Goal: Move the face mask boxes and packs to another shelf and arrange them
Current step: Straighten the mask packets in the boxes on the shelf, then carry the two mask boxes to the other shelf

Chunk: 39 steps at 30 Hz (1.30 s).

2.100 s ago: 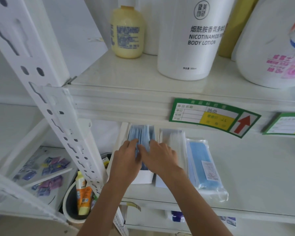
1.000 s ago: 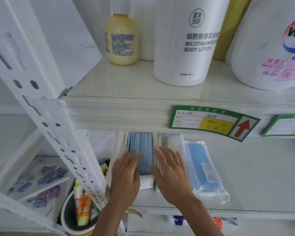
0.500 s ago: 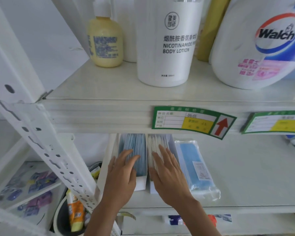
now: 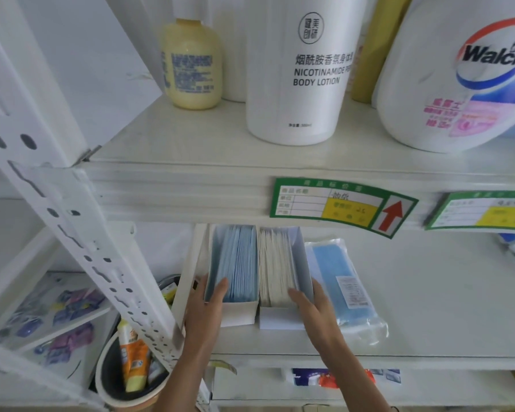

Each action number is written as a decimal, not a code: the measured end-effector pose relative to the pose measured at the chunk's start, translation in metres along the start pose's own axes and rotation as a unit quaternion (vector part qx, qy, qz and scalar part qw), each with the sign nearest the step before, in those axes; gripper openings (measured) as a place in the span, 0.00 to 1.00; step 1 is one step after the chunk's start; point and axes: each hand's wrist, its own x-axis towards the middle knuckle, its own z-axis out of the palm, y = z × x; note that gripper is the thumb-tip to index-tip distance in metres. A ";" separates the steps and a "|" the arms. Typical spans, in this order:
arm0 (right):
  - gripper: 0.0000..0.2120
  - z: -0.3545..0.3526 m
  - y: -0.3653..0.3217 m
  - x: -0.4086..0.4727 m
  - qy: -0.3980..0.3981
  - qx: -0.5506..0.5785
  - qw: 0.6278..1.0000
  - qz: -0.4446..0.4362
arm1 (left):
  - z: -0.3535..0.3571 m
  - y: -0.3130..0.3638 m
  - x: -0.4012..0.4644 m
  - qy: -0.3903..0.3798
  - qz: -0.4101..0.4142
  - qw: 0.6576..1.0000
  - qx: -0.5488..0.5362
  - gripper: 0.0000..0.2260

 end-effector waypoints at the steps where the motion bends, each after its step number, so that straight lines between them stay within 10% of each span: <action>1: 0.27 0.000 -0.001 0.000 -0.018 0.005 1.000 0.003 | 0.000 0.000 0.000 -0.005 -0.007 1.000 -0.005 0.27; 8: 0.33 -0.018 0.008 -0.013 -0.010 0.096 0.995 0.000 | -0.007 0.013 -0.036 -0.036 0.022 0.993 -0.108 0.12; 19: 0.34 -0.065 0.039 -0.055 -0.109 0.078 0.990 -0.042 | -0.013 -0.027 -0.129 -0.012 -0.003 0.981 -0.193 0.37; 28: 0.40 -0.069 0.070 -0.156 -0.210 0.055 0.974 -0.072 | -0.058 -0.084 -0.260 0.093 -0.010 0.977 -0.190 0.33; 39: 0.34 0.095 0.071 -0.288 -0.389 0.079 0.917 -0.046 | -0.197 -0.127 -0.421 0.375 -0.002 0.902 -0.213 0.34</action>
